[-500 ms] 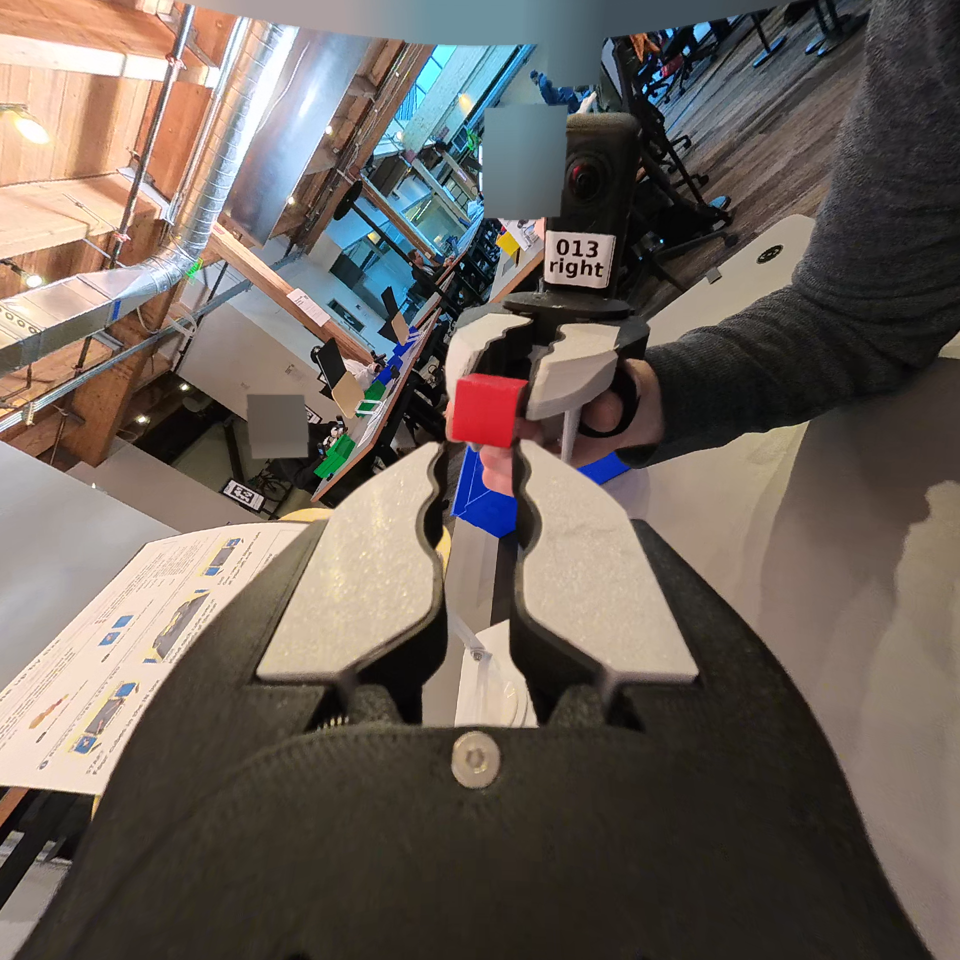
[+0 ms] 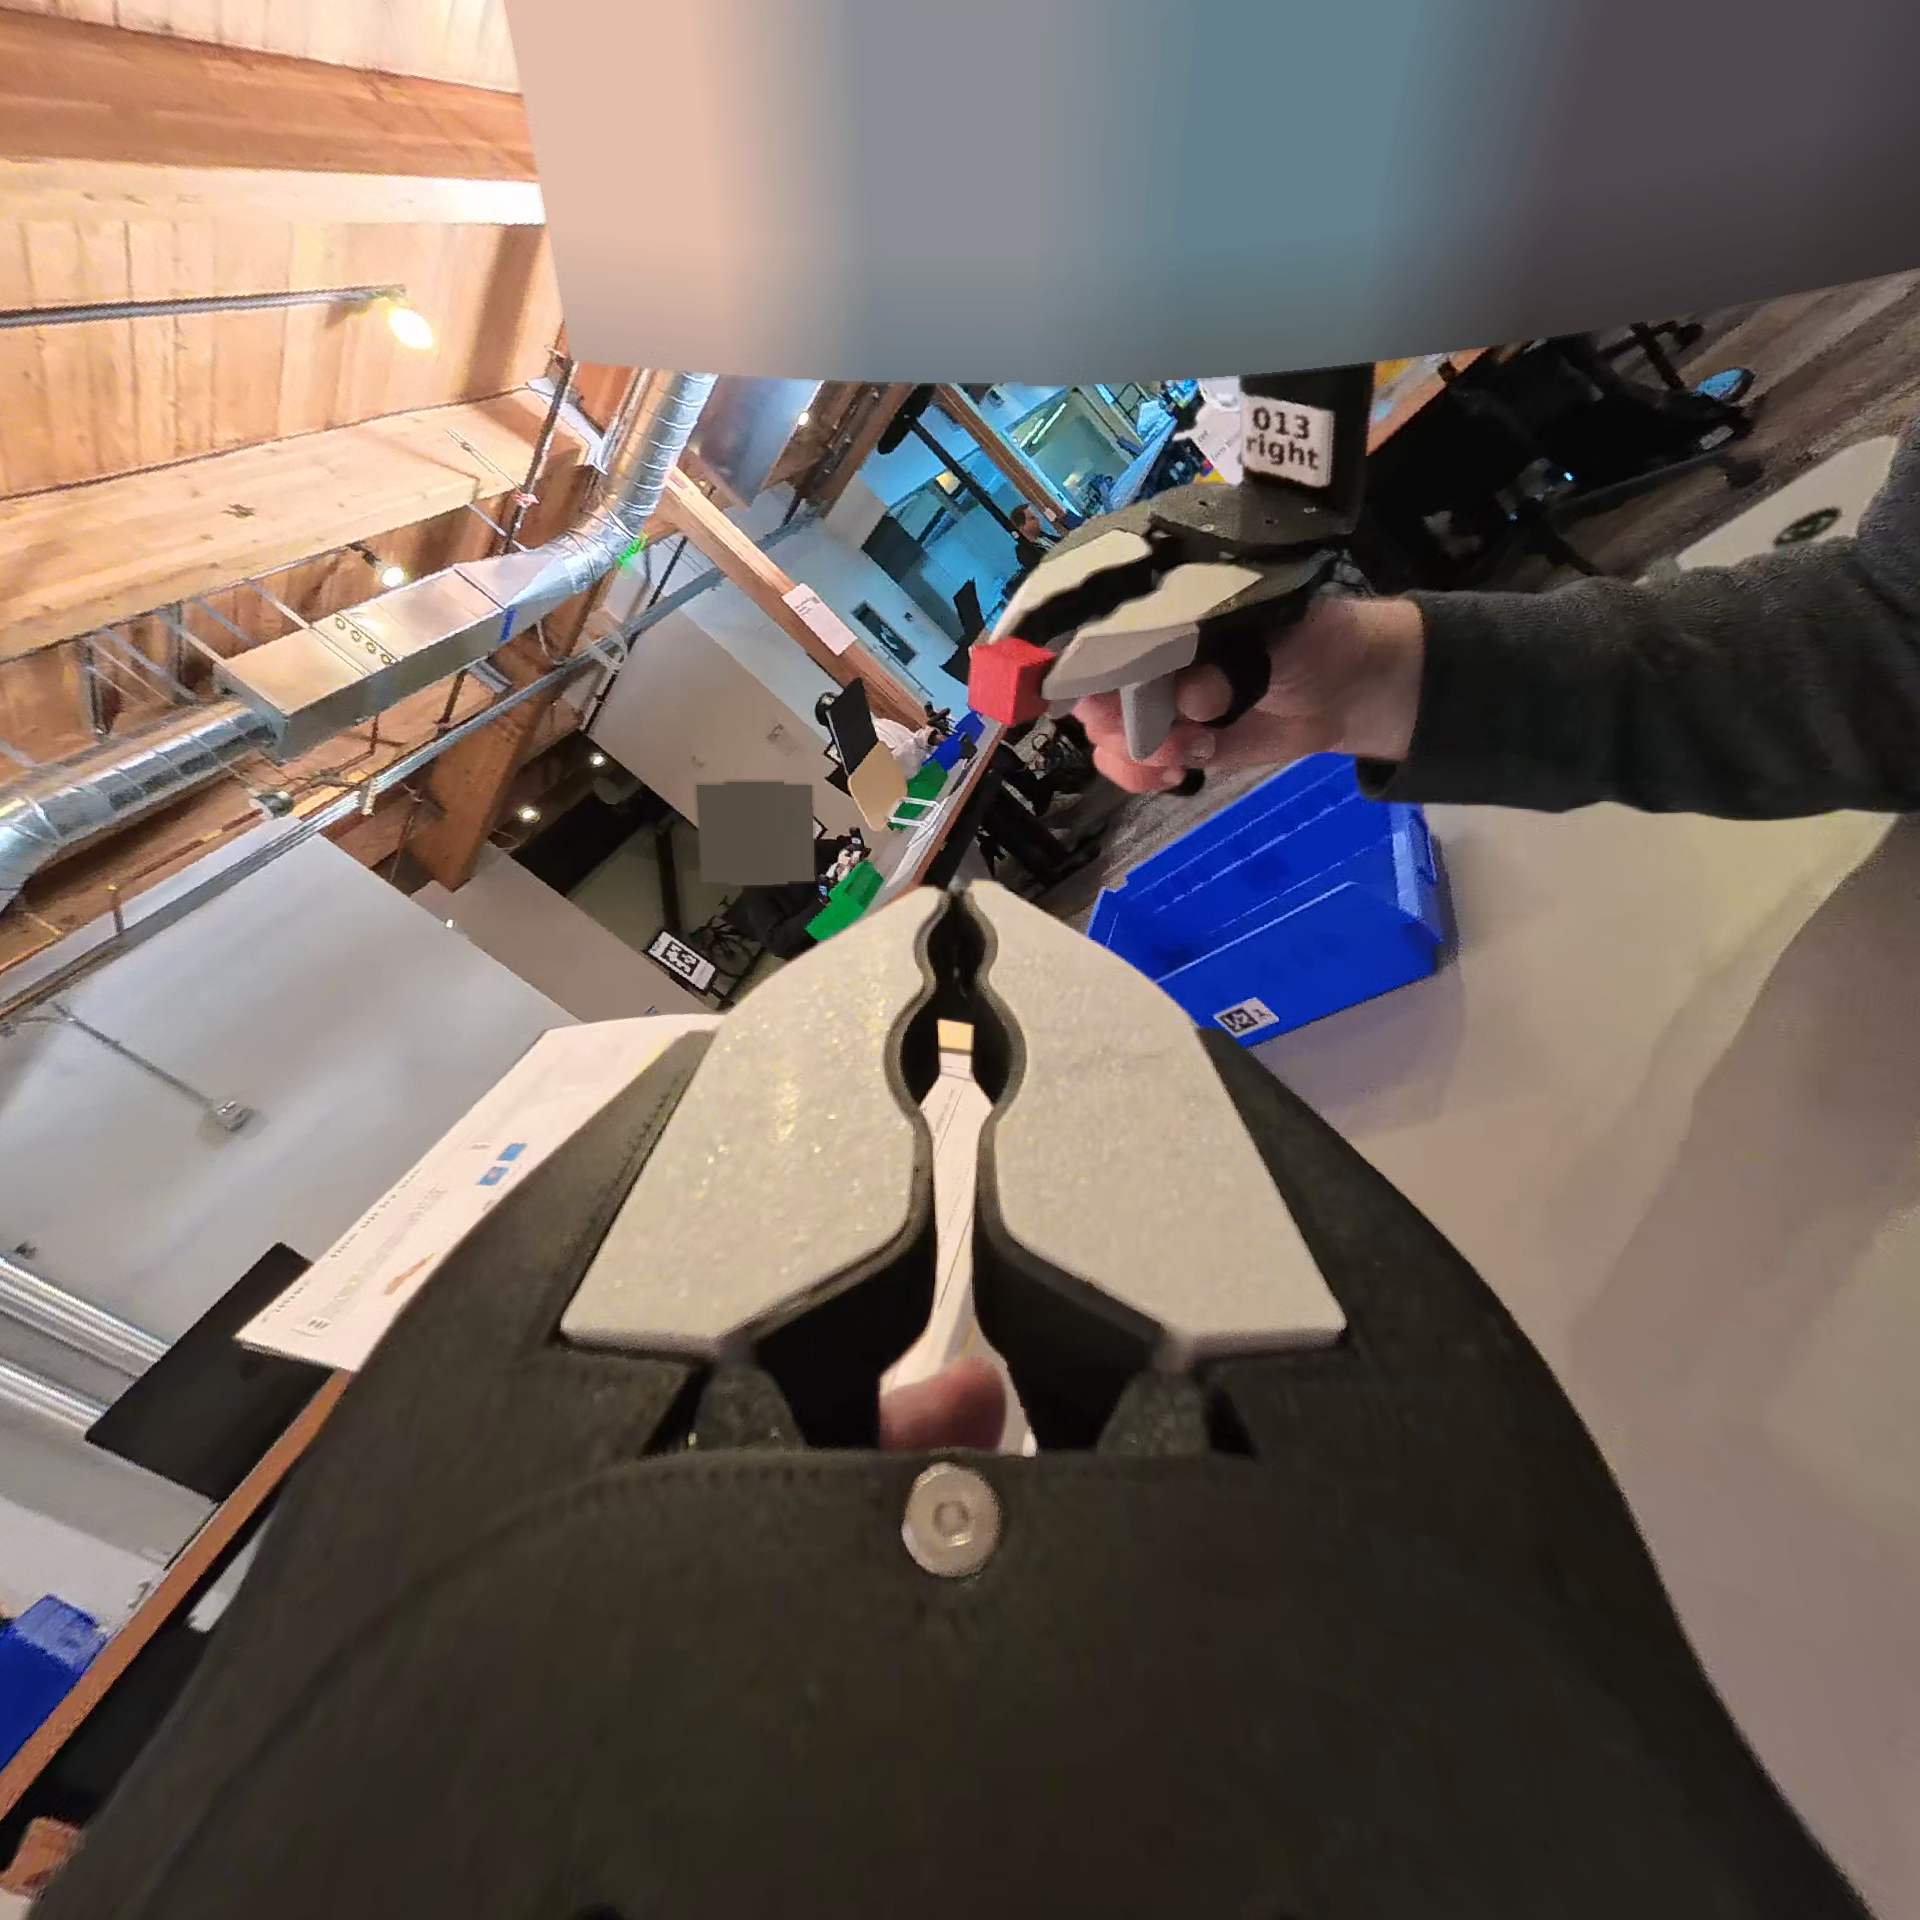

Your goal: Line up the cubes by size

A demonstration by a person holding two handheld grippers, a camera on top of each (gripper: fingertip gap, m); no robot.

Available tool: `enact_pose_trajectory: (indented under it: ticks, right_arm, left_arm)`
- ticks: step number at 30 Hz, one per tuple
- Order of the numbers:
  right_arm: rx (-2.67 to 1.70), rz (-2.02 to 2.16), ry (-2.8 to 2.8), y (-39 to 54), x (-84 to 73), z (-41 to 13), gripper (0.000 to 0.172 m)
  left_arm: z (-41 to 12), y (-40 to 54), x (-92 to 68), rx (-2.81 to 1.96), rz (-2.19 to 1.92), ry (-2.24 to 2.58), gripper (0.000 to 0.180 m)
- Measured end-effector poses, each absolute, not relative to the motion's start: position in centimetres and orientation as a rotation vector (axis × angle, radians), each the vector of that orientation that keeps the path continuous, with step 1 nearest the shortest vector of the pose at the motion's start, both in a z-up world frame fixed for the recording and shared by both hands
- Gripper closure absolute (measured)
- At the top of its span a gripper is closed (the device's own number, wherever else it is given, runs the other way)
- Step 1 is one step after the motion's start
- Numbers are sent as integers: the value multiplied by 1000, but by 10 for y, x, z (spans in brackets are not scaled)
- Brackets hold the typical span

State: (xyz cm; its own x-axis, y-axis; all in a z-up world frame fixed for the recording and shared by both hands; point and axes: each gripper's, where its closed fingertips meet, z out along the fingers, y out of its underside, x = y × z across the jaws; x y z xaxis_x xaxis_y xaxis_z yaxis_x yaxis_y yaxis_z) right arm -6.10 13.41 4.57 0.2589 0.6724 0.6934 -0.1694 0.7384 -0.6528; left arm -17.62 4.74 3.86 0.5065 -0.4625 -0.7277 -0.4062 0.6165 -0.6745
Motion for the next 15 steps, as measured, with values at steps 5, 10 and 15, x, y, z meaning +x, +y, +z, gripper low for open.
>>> enact_pose_trajectory:
  ticks: [5, 10, 15]
  right_arm:
    - [-707, 347, -1228, 199, 1, 22, 151]
    - [-974, 147, -1382, 267, 61, -21, 151]
    - [-1211, 117, -1558, 319, 91, -78, 152]
  left_arm:
    - [51, 38, -168, -922, 4, 1053, 180]
    - [59, 41, -144, -870, -26, 1030, 180]
    - [64, 51, -114, -827, -63, 1021, 180]
